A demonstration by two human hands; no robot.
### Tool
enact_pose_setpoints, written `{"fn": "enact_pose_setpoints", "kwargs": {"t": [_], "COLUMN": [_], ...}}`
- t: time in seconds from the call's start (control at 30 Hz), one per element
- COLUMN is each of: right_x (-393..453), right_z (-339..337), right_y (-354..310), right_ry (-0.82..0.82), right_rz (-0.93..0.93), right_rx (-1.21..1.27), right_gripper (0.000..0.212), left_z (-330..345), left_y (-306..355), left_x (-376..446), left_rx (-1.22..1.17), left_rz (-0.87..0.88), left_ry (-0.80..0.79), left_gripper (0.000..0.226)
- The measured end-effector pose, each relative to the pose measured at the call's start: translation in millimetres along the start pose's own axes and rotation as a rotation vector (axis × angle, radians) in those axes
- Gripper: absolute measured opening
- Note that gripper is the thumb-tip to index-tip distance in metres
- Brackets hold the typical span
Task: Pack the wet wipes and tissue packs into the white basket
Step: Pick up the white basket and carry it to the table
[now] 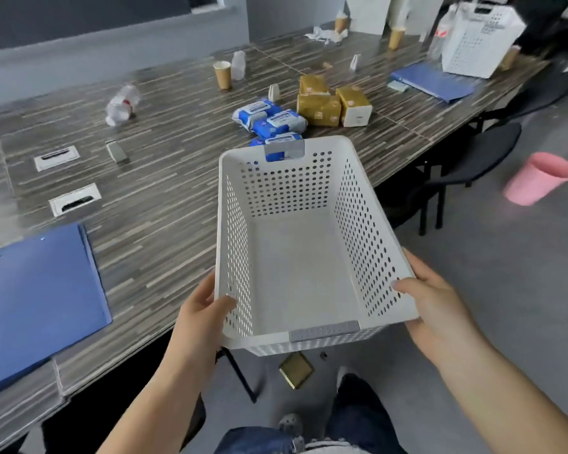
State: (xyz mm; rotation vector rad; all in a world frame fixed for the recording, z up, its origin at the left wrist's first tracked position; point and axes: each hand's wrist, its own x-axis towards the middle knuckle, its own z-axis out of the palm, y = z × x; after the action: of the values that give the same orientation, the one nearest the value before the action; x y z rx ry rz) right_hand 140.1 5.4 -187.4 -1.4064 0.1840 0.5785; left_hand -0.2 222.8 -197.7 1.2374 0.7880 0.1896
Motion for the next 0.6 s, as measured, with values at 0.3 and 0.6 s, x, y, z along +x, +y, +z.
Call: {"fn": "enact_pose_setpoints", "kwargs": {"t": [0.3, 0.6], "right_x": [66.0, 142.0], "right_z": [0.7, 10.9], "right_y": [-28.5, -67.7], "right_ry": [-0.157, -0.397], "right_rz": [0.067, 0.157], "right_rx": [-0.061, -0.177], "right_gripper": [0.060, 0.062], "left_z": [27.6, 74.1], "left_y": [10.4, 14.4], "left_x": [17.2, 28.5], "left_rx": [-0.079, -0.162], "left_rz": [-0.033, -0.028], "left_ry": [0.169, 0.428], "left_gripper": [0.059, 0.061]}}
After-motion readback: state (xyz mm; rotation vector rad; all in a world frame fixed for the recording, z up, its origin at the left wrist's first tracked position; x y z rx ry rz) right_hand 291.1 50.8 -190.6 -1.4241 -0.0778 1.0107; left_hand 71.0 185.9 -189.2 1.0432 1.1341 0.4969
